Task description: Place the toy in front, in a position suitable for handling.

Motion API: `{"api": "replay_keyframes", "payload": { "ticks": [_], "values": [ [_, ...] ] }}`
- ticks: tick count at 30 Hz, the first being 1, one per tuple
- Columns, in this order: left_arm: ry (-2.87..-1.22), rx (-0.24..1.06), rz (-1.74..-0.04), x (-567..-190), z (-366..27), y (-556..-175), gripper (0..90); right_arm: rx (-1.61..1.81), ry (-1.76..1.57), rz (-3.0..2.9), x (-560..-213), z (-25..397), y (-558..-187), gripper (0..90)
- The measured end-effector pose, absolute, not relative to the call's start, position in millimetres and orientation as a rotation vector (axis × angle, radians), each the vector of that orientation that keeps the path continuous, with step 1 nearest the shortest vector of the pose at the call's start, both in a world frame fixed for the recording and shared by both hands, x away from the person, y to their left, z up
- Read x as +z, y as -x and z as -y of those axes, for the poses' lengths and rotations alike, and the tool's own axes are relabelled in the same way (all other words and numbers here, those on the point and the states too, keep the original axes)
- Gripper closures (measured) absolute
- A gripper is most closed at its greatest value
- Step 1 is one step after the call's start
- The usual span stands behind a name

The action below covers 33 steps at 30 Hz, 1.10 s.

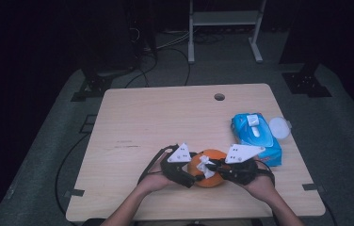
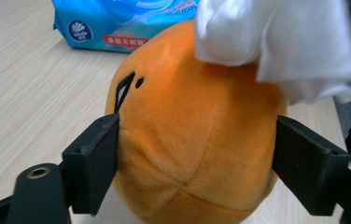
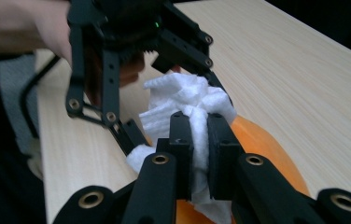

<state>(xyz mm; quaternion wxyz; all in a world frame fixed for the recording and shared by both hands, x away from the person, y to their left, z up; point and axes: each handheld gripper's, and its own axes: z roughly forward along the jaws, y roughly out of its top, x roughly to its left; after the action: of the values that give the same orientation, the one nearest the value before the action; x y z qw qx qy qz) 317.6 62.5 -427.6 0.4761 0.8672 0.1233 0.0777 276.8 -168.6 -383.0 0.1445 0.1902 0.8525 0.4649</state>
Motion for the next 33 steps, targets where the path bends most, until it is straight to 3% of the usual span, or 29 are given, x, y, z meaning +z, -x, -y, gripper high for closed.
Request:
{"api": "replay_keyframes", "payload": {
  "ticks": [11,22,30,33],
  "values": [
    [-2.08,0.131,-0.333,-433,-72,-324,21.9,1.285,-0.801,-2.399,-403,228,-299,81.6],
    [-2.083,0.112,-0.376,-434,-76,-329,21.4,1.327,-0.66,-2.407,-391,199,-285,81.6],
    [-2.061,0.095,-0.381,-436,-77,-330,21.8,1.307,-0.869,-2.397,-411,236,-307,81.6],
    [-2.053,0.084,-0.395,-437,-77,-331,21.5,1.309,-0.852,-2.401,-409,233,-304,81.6]
  ]
}}
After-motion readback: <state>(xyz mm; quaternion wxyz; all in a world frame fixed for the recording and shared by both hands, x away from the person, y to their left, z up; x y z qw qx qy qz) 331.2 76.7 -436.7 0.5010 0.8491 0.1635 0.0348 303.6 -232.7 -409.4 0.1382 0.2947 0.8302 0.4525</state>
